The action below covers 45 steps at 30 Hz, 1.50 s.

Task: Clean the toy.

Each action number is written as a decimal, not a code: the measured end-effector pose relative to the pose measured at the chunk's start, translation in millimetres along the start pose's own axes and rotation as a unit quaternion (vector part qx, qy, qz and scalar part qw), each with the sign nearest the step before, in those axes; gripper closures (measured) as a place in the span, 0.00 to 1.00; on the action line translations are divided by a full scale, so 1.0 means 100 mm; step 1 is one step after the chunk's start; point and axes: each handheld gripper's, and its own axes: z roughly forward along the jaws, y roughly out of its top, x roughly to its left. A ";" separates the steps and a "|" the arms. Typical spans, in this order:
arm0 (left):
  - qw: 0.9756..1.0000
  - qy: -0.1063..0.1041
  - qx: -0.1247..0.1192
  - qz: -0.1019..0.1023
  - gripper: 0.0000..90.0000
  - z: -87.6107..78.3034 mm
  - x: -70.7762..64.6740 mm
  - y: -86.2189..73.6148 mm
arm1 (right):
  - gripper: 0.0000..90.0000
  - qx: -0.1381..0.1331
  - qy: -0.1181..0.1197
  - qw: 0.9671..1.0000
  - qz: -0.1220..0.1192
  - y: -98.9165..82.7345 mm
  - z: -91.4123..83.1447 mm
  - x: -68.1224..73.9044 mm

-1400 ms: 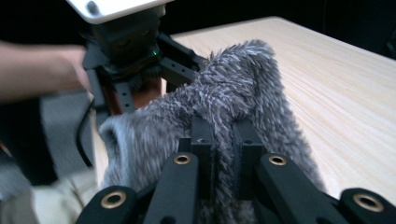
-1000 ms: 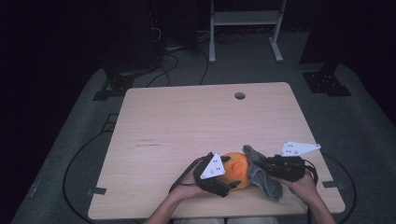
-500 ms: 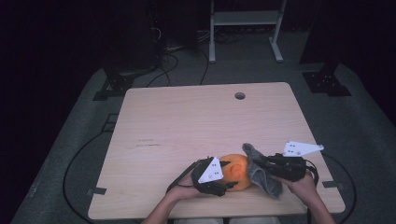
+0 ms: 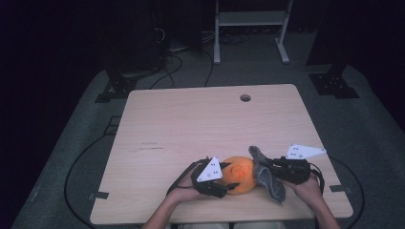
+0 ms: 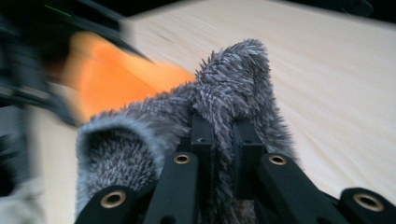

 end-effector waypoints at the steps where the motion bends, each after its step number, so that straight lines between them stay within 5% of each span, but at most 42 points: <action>1: 1.000 0.001 -0.002 -0.005 0.38 -0.01 0.02 0.00 | 0.90 0.013 -0.020 1.000 0.016 -0.05 0.01 -0.06; 3: 1.000 0.001 -0.004 -0.013 0.38 -0.01 0.05 -0.01 | 0.90 0.003 -0.035 0.999 0.022 -0.07 -0.03 -0.06; 7: 1.000 0.004 -0.011 -0.028 0.38 -0.01 0.08 -0.03 | 0.90 -0.059 0.016 0.998 -0.006 0.11 -0.05 0.15; 9: 0.999 0.015 -0.010 -0.036 0.36 -0.01 0.09 -0.03 | 0.90 -0.034 0.007 0.999 -0.014 0.07 0.02 0.14; 13: 0.997 0.024 -0.021 -0.065 0.35 0.00 0.14 -0.04 | 0.90 0.038 -0.053 0.998 0.020 -0.11 0.06 -0.06; 15: 0.997 0.029 -0.025 -0.071 0.34 0.00 0.14 -0.05 | 0.90 0.003 -0.029 0.999 0.021 -0.08 -0.02 -0.01; 17: 0.996 0.030 -0.028 -0.075 0.34 0.01 0.14 -0.06 | 0.90 -0.036 0.003 0.999 -0.002 0.03 -0.08 0.14; 19: 0.996 0.035 -0.027 -0.078 0.34 0.01 0.14 -0.06 | 0.90 -0.037 0.023 0.999 -0.027 0.07 -0.03 0.24; 21: 0.994 0.045 -0.030 -0.090 0.34 0.04 0.14 -0.05 | 0.90 -0.010 -0.002 0.999 -0.030 0.00 0.06 0.21; 25: 0.991 0.051 -0.037 -0.121 0.32 0.06 0.18 -0.05 | 0.90 0.042 -0.059 0.997 0.013 -0.11 0.09 0.01; 28: 0.989 0.054 -0.042 -0.129 0.32 0.05 0.19 -0.07 | 0.90 -0.002 -0.032 0.999 0.007 -0.06 0.01 0.08; 31: 0.989 0.056 -0.041 -0.130 0.32 0.07 0.19 -0.06 | 0.90 -0.036 0.010 0.999 -0.021 0.03 0.02 0.23; 37: 0.991 0.040 -0.043 -0.117 0.21 0.10 0.16 -0.05 | 0.90 -0.008 -0.008 1.000 -0.010 -0.06 0.07 0.15; 41: 0.992 0.050 -0.036 -0.109 0.33 0.09 0.14 -0.05 | 0.90 -0.009 -0.017 1.000 -0.021 -0.01 0.03 0.21; 44: 0.993 0.053 -0.033 -0.104 0.37 0.09 0.13 -0.05 | 0.90 -0.033 0.028 0.998 -0.037 0.06 0.00 0.29; 45: 0.993 0.053 -0.031 -0.103 0.37 0.09 0.13 -0.04 | 0.90 -0.028 0.023 0.998 -0.043 0.07 0.01 0.30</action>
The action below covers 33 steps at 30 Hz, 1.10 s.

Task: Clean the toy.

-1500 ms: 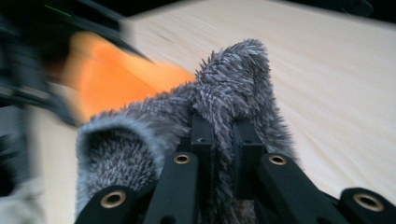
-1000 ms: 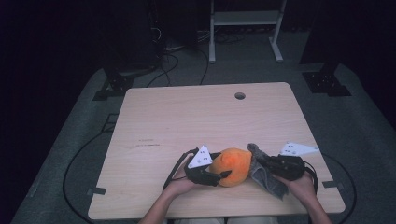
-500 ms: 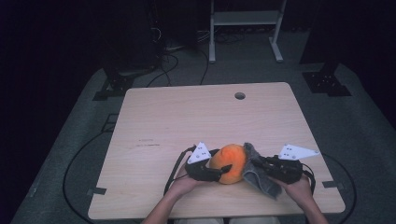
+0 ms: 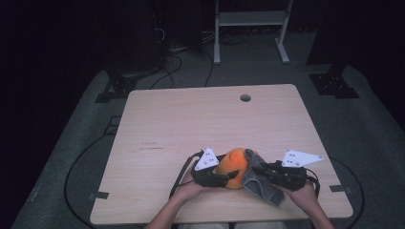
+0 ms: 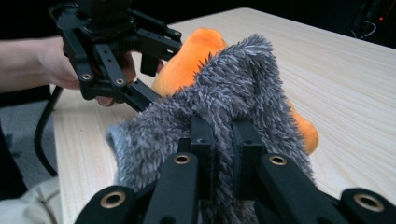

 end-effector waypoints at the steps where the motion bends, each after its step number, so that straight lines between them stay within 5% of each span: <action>1: 1.000 -0.002 0.001 0.000 0.37 0.00 0.00 0.00 | 0.90 0.004 -0.004 1.000 0.000 -0.02 0.02 -0.01; 5: 1.000 -0.005 -0.002 -0.002 0.38 0.02 -0.01 0.00 | 0.90 0.027 -0.047 0.998 0.029 -0.08 0.00 -0.15; 9: 1.000 -0.007 -0.003 0.006 0.38 0.04 -0.06 -0.01 | 0.90 -0.021 -0.004 1.000 0.008 0.05 -0.05 -0.01; 11: 1.000 -0.003 0.000 0.009 0.39 0.05 -0.07 0.00 | 0.90 -0.001 -0.012 1.000 -0.009 0.06 0.02 0.02; 15: 1.000 -0.003 0.000 0.012 0.39 0.07 -0.08 0.01 | 0.90 0.018 -0.048 0.998 0.023 -0.02 -0.01 -0.12; 18: 1.000 -0.001 0.001 0.017 0.40 0.07 -0.09 0.01 | 0.90 -0.018 -0.014 1.000 0.008 0.06 -0.07 -0.02; 21: 1.000 -0.007 -0.002 0.005 0.39 0.04 -0.06 0.00 | 0.90 -0.009 -0.014 1.000 -0.001 0.04 0.02 -0.02; 25: 1.000 -0.011 -0.006 -0.003 0.39 0.04 -0.02 -0.01 | 0.90 0.035 -0.069 0.997 0.031 -0.10 0.01 -0.20; 29: 1.000 -0.004 -0.007 0.001 0.40 0.06 -0.06 -0.01 | 0.90 -0.014 -0.015 1.000 0.013 0.00 -0.05 -0.08; 31: 1.000 -0.003 -0.009 0.005 0.40 0.07 -0.07 -0.01 | 0.90 0.020 -0.027 0.999 0.010 -0.01 0.02 -0.11; 33: 1.000 -0.004 -0.008 0.011 0.40 0.08 -0.10 0.00 | 0.90 0.026 -0.042 0.998 0.031 -0.02 -0.01 -0.17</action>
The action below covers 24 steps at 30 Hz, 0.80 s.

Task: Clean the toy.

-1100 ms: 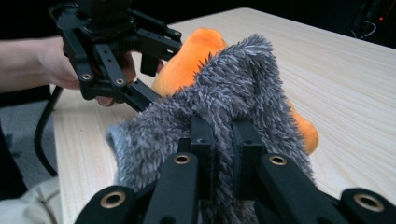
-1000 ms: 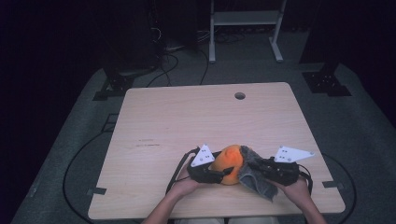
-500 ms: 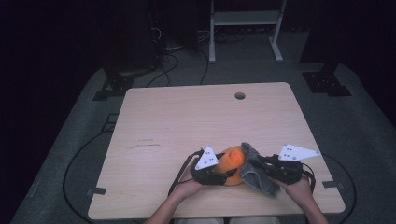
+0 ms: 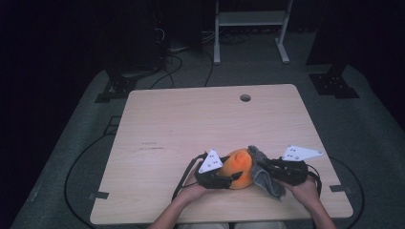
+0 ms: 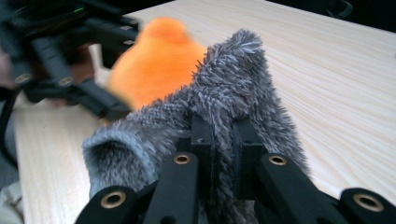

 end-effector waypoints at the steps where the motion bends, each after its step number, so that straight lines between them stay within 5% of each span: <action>1: 1.000 -0.001 0.002 0.008 0.40 0.01 -0.02 0.01 | 0.90 -0.006 0.001 1.000 -0.005 0.02 -0.04 0.01; 3: 1.000 -0.009 0.000 0.024 0.39 0.01 -0.08 0.01 | 0.90 -0.039 0.029 0.999 -0.012 0.07 -0.11 0.07; 4: 0.999 -0.014 0.001 0.031 0.36 0.00 -0.08 0.02 | 0.90 -0.031 0.031 0.999 -0.014 0.08 -0.09 0.08; 9: 1.000 -0.018 0.010 0.006 0.14 0.02 0.00 0.02 | 0.90 -0.003 0.045 0.999 -0.003 0.00 -0.03 0.01; 13: 0.998 -0.029 0.013 0.049 0.35 0.02 -0.09 -0.01 | 0.90 -0.023 0.062 0.998 -0.023 0.14 -0.12 0.08; 16: 0.997 -0.032 0.022 0.071 0.39 0.00 -0.12 -0.01 | 0.90 -0.020 0.066 0.997 -0.039 0.20 -0.10 0.14; 21: 0.994 -0.041 0.024 0.096 0.39 0.01 -0.17 -0.01 | 0.90 0.006 0.072 0.997 -0.006 0.07 -0.13 -0.03; 24: 0.991 -0.051 0.032 0.119 0.39 0.00 -0.21 -0.01 | 0.90 -0.014 0.105 0.994 -0.021 0.14 -0.16 0.03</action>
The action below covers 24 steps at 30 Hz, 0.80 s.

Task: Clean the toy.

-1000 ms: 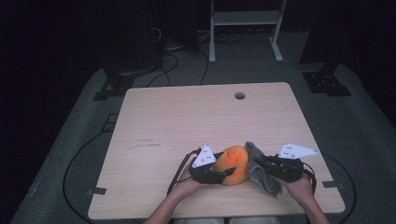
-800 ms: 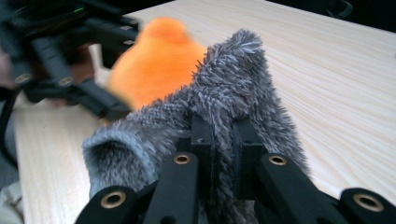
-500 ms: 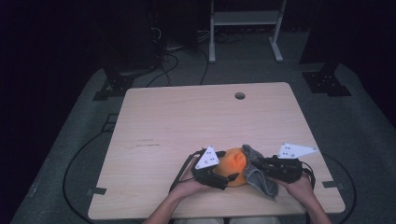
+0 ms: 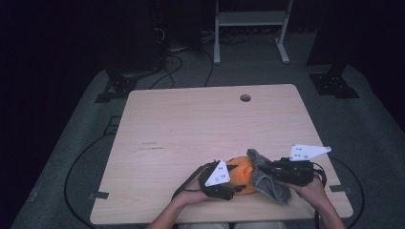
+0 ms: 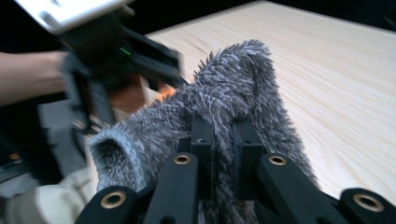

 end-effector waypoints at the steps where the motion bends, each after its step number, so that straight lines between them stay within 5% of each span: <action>1: 1.000 -0.001 0.002 0.001 0.39 -0.01 0.00 -0.01 | 0.90 0.006 0.000 1.000 -0.006 0.01 0.03 0.01; 3: 1.000 -0.002 0.000 0.000 0.40 -0.01 0.01 -0.01 | 0.90 0.017 -0.003 1.000 -0.007 -0.02 0.05 -0.03; 7: 1.000 -0.006 0.002 0.011 0.40 0.01 -0.01 0.00 | 0.90 0.051 -0.065 0.996 0.019 -0.18 -0.04 -0.20; 12: 1.000 -0.004 0.002 0.010 0.39 0.00 0.00 -0.01 | 0.90 0.024 -0.035 0.999 0.016 -0.15 -0.03 -0.16; 14: 1.000 -0.004 -0.003 -0.003 0.39 0.00 0.01 -0.02 | 0.90 0.037 -0.052 0.997 0.030 -0.24 0.00 -0.25; 16: 1.000 -0.007 -0.006 -0.005 0.39 0.01 0.02 -0.02 | 0.90 0.066 -0.094 0.992 0.049 -0.33 -0.02 -0.34; 18: 1.000 -0.006 -0.006 -0.008 0.39 0.00 0.04 -0.02 | 0.90 0.051 -0.087 0.993 0.056 -0.33 -0.10 -0.34; 21: 1.000 -0.005 -0.013 -0.018 0.39 0.00 0.05 -0.04 | 0.90 -0.002 -0.035 0.999 0.031 -0.19 -0.15 -0.20; 24: 1.000 -0.007 -0.008 -0.018 0.39 -0.01 0.05 -0.04 | 0.90 0.032 -0.043 0.998 0.017 -0.22 -0.02 -0.18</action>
